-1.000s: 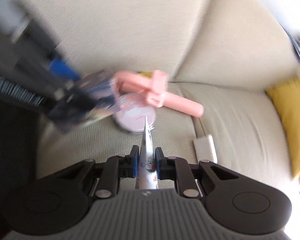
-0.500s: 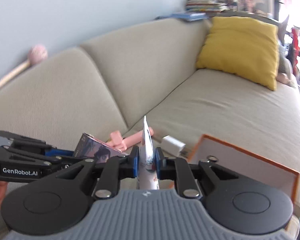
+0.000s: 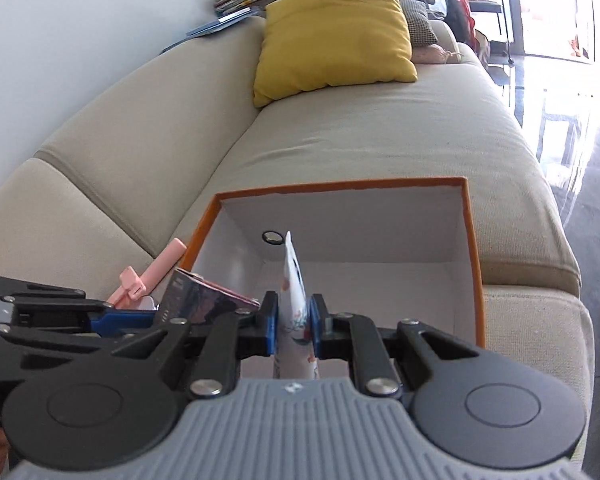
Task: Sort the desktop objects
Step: 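Carry the card pack and Vaseline tube over the orange box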
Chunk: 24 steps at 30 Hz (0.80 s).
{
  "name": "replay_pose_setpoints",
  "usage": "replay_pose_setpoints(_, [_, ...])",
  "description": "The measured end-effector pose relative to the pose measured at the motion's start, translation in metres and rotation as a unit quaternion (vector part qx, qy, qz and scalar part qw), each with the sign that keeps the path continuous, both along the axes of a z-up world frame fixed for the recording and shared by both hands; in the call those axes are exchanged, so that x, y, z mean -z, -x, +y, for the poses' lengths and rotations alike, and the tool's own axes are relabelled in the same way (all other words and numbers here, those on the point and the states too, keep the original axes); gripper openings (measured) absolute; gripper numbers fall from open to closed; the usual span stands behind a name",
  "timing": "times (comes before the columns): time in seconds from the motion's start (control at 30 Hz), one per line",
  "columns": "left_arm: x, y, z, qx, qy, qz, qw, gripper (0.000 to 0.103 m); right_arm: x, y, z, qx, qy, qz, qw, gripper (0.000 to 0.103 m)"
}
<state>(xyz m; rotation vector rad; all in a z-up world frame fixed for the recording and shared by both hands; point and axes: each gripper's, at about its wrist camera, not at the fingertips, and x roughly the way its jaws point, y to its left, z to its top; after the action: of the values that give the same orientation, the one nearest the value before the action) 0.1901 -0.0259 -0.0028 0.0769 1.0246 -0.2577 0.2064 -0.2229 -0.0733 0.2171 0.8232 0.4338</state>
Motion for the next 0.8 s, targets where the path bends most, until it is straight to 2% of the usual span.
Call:
replay_pose_setpoints(0.2, [0.023, -0.005, -0.027, 0.003, -0.079, 0.024, 0.9966, 0.025, 0.021, -0.013, -0.010, 0.028, -0.032, 0.016, 0.999, 0.017])
replay_pose_setpoints(0.43, [0.041, -0.005, -0.037, 0.000, -0.129, 0.049, 0.9904, 0.026, 0.036, -0.025, 0.001, 0.019, -0.025, 0.027, 0.999, 0.017])
replay_pose_setpoints(0.67, [0.041, 0.000, -0.041, 0.010, -0.151, 0.046, 0.9874, 0.028, 0.042, -0.024, 0.013, 0.003, -0.007, 0.024, 1.000, 0.017])
replay_pose_setpoints(0.77, [0.039, 0.003, -0.039, 0.014, -0.149, 0.038, 0.9880, 0.028, 0.044, -0.021, 0.013, -0.002, 0.000, 0.026, 1.000, 0.018])
replay_pose_setpoints(0.8, [0.038, 0.003, -0.039, 0.013, -0.152, 0.033, 0.9878, 0.031, 0.043, -0.019, 0.012, -0.003, -0.001, 0.026, 1.000, 0.018])
